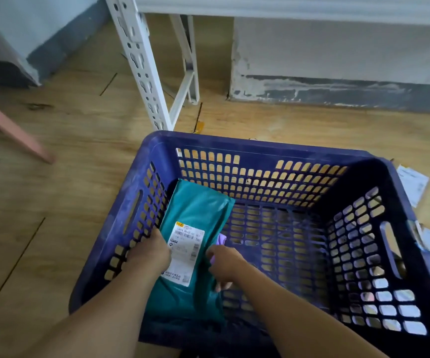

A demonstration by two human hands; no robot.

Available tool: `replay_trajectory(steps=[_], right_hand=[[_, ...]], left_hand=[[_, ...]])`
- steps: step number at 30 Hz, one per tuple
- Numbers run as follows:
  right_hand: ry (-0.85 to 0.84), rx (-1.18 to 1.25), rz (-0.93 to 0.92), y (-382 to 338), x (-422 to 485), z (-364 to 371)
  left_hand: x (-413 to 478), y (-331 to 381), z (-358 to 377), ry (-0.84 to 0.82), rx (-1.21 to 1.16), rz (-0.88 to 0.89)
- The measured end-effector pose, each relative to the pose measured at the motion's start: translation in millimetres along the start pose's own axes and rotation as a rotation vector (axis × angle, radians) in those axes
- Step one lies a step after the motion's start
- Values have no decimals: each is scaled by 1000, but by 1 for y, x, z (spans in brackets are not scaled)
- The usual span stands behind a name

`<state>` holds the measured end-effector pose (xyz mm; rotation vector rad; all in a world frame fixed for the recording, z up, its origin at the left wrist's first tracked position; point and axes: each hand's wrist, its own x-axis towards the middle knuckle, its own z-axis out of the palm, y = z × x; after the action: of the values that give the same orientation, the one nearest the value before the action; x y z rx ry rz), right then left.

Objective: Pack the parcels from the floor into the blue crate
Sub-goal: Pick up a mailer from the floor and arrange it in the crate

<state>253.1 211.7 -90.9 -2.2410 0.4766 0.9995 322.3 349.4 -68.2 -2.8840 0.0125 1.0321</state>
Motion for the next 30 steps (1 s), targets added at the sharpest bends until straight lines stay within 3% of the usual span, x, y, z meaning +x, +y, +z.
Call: replay_trajectory(steps=[4,5,8,11,15,21,27,30], right_hand=[[227,-241,53,3,-1,-8],[295,-263,43,3,-2,-10],[335,-269,-46,3,-1,-14],[186,-245,-144,7,3,-11],[-105,-318,-170,16,12,3],[-124,-297,-138,22,11,-4],[42,-190,-98,34,-9,-37],[111,-164,-71,41,-25,-55]], left_hand=[[-1,14,-5,240,311,220],[-1,19,-6,230,338,280],[1,32,1,-98,302,334],[5,34,12,-445,358,256],[7,32,11,-549,413,202],[6,36,7,-535,403,205],[-4,49,-12,-196,303,360],[-14,62,-24,-121,268,417]])
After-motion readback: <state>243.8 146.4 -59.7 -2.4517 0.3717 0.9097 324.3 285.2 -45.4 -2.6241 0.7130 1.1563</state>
